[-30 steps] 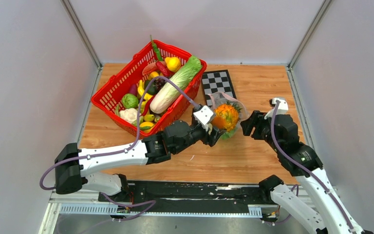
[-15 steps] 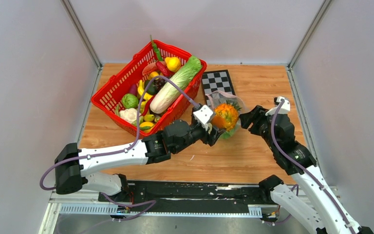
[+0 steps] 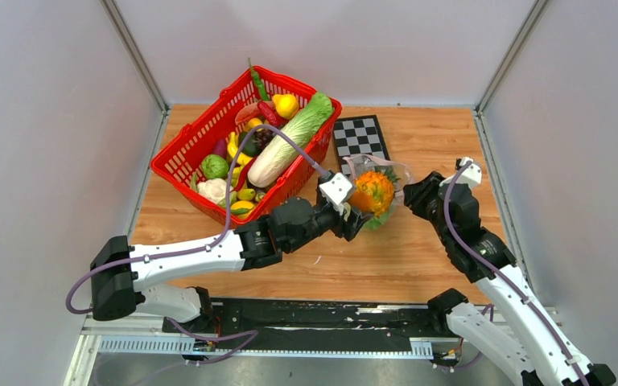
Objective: Place the food in the zip-top bag and seal the zipper
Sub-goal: Adjust the fake fruit in the zipper food storage bag.
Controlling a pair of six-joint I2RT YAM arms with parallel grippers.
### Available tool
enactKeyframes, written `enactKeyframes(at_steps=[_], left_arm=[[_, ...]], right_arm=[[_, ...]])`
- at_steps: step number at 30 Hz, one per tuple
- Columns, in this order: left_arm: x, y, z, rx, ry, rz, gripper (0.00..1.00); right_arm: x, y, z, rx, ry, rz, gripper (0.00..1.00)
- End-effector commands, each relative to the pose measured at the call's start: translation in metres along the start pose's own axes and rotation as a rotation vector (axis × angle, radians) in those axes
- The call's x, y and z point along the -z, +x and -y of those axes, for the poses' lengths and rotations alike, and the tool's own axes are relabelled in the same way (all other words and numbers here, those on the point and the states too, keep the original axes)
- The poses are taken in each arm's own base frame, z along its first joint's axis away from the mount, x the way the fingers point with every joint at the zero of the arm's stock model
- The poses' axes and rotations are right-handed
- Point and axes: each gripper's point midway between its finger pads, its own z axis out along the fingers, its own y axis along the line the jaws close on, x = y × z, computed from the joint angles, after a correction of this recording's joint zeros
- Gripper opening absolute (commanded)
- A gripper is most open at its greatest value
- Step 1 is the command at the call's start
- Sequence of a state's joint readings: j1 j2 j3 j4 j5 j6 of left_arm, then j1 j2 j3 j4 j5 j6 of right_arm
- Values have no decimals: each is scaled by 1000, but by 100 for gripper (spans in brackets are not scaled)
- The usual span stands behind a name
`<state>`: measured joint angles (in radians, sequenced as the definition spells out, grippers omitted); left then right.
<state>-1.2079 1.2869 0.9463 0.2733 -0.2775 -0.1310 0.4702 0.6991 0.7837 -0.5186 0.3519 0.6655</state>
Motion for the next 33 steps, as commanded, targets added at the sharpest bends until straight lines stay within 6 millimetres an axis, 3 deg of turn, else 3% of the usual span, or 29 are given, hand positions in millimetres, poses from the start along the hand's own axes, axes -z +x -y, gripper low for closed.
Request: enactKeyframes(at_steps=[1, 7, 13, 22, 30, 33], left_arm=[[-3, -42, 4, 38, 11, 108, 0], [-9, -55, 4, 17, 6, 128, 0], [-25, -62, -3, -8, -30, 122, 0], [-48, -31, -10, -54, -56, 63, 0], [-44, -9, -16, -18, -79, -17, 0], [-42, -7, -17, -16, -84, -26, 0]], right_arm=[[6, -16, -7, 34, -38, 59, 27], [12, -6, -17, 136, -121, 0, 15], [26, 2, -32, 186, -209, -88, 12], [55, -7, -56, 139, -346, -102, 13], [62, -19, -50, 117, -317, -43, 14], [55, -26, -36, 103, -221, -15, 30]])
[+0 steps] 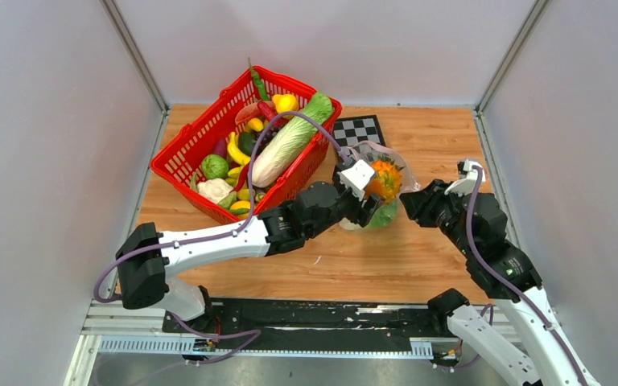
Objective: Place the food in the zip-top bag and seal the zipper
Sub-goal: Adjust the fake fruit in the zipper food storage bag.
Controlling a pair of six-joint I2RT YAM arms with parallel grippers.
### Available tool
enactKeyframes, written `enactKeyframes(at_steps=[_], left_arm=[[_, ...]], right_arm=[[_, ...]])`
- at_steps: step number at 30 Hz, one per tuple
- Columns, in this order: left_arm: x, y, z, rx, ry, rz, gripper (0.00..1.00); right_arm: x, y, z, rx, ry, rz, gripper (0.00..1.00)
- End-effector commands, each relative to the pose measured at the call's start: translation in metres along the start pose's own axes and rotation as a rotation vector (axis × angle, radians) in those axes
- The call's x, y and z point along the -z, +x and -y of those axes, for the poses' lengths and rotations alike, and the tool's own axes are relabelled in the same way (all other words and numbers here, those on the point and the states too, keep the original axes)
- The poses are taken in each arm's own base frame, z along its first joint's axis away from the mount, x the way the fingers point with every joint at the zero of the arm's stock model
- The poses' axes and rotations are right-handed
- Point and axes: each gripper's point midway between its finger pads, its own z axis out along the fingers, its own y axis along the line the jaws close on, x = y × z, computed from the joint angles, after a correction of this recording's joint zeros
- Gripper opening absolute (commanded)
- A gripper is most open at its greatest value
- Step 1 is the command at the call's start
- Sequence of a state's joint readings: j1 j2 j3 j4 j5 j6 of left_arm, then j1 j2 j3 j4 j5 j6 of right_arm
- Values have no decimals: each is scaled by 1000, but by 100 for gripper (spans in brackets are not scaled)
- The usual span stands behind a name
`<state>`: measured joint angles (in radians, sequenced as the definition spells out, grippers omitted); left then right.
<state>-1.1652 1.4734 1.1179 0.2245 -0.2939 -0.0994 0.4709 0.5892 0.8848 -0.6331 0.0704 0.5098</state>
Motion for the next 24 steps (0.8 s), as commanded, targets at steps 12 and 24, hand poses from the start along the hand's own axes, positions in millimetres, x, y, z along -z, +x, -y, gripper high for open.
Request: enactKeyframes(at_steps=[12, 24], left_arm=[[6, -22, -2, 48, -6, 52, 0], [7, -26, -1, 58, 3, 63, 0]], right_arm=[[-31, 3, 34, -392, 222, 110, 51], [-49, 3, 62, -634, 336, 259, 44]])
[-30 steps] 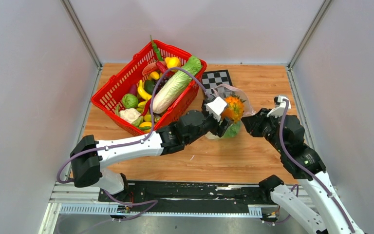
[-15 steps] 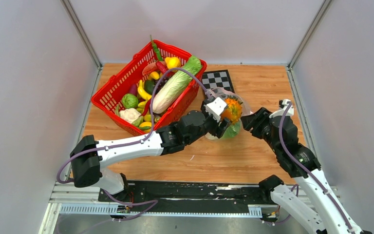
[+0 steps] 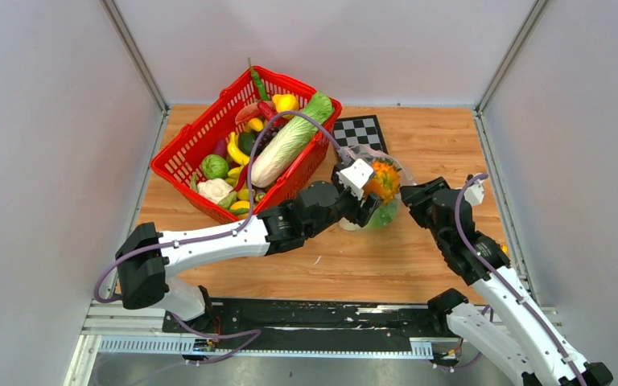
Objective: Place the food in the zip-top bag and seal the zipper
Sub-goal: Adjust the fake fruit in the zipper food storage bag.
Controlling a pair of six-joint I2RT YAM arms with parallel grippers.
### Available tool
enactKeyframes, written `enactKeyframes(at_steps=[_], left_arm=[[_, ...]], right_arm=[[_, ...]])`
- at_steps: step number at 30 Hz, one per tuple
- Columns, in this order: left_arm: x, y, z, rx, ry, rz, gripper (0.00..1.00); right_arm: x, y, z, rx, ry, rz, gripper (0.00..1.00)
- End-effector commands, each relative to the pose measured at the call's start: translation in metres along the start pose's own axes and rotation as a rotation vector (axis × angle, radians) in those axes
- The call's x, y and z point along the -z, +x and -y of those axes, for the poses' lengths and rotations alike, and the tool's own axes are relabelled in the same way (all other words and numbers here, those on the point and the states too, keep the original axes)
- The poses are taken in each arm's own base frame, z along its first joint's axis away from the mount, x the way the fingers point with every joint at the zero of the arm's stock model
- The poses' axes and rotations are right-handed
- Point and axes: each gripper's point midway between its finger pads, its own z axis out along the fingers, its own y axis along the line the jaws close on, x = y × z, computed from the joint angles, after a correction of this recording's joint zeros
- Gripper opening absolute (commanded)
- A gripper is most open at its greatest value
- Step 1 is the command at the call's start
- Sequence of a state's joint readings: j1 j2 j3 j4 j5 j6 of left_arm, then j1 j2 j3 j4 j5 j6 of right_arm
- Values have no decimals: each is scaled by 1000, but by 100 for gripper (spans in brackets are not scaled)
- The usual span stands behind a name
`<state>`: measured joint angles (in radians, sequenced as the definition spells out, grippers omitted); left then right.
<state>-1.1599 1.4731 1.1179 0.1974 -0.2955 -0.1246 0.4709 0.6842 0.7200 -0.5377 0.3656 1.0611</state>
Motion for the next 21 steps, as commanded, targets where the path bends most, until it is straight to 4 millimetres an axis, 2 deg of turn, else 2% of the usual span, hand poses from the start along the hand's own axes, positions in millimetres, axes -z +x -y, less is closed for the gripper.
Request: enactKeyframes(at_steps=[1, 8, 12, 18, 21], left_arm=[[7, -32, 3, 41, 15, 87, 0], [7, -34, 4, 42, 21, 94, 0], [6, -33, 6, 43, 27, 92, 0], [3, -36, 4, 37, 16, 103, 0], [1, -40, 2, 38, 3, 118, 0]], right_arm=[[-6, -23, -8, -161, -29, 142, 43], [-17, -20, -10, -222, -40, 148, 42], [-22, -20, -16, -223, -66, 156, 29], [-16, -17, -20, -154, -76, 122, 1], [-2, -10, -28, -109, -134, 56, 0]])
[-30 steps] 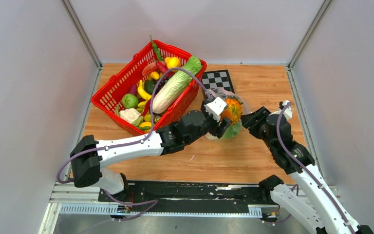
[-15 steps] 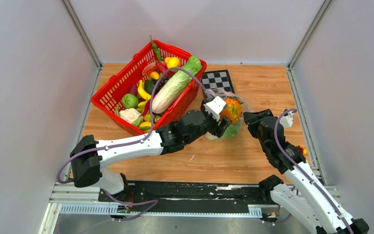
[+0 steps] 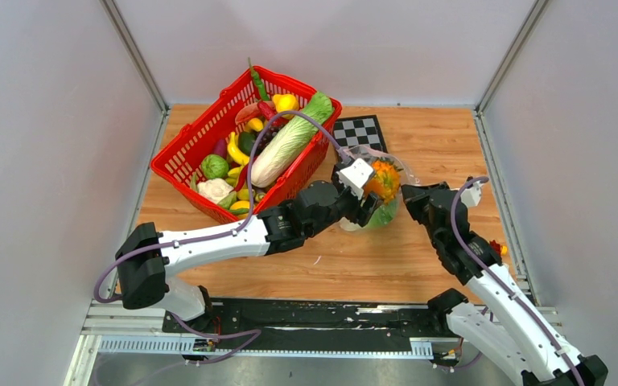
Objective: Place the food in the zip-top bag and seal the zipper
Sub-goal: Adjust the fake fruit in the zipper food storage bag.
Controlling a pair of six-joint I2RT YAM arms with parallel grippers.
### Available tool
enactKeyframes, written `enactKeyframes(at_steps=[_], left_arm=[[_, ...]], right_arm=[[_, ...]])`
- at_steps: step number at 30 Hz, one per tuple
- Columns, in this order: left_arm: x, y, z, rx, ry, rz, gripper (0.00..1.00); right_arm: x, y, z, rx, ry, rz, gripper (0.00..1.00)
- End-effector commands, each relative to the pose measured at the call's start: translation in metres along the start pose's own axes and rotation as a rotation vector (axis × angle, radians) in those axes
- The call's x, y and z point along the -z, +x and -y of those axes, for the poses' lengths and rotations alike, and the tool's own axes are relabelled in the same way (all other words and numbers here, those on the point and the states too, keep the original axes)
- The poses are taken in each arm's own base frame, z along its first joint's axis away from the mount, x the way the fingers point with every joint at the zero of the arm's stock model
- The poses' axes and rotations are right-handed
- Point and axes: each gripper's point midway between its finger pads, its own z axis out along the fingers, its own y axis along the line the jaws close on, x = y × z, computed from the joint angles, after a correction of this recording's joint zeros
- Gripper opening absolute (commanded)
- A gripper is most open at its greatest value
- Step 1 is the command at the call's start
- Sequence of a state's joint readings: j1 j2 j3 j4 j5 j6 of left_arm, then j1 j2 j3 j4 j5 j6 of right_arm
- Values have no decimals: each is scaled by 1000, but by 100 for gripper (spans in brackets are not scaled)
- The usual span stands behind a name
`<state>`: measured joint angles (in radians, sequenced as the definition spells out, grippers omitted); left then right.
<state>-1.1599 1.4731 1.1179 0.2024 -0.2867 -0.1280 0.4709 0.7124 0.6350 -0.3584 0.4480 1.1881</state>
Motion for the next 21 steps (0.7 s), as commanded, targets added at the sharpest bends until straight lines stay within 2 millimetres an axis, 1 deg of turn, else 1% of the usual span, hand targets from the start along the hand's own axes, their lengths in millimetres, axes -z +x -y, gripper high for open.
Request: enactKeyframes(at_steps=[1, 3, 5, 6, 8, 10, 12, 14, 17, 21], left_arm=[[0, -42, -1, 33, -12, 119, 0], [1, -50, -3, 38, -24, 134, 0], [4, -62, -4, 51, -29, 160, 0], [5, -68, -5, 58, -33, 168, 0], [5, -74, -4, 58, -33, 151, 0], [3, -72, -2, 58, -28, 135, 0], [3, -67, -5, 66, -45, 129, 0], [5, -65, -9, 61, -62, 111, 0], [7, -68, -4, 42, -35, 73, 0], [6, -56, 2, 18, -9, -32, 1]], right_arm=[[25, 2, -27, 49, -123, -79, 0], [37, 3, -29, 72, -142, -112, 0], [47, 5, -29, 97, -157, -148, 0], [52, 7, -28, 107, -162, -168, 0], [60, 14, -32, 121, -195, -217, 0], [69, 22, -41, 129, -254, -276, 0], [79, 26, -53, 125, -315, -316, 0], [88, 25, -63, 125, -362, -330, 0], [101, 17, -80, 152, -432, -326, 0], [111, 14, -97, 165, -503, -334, 0]])
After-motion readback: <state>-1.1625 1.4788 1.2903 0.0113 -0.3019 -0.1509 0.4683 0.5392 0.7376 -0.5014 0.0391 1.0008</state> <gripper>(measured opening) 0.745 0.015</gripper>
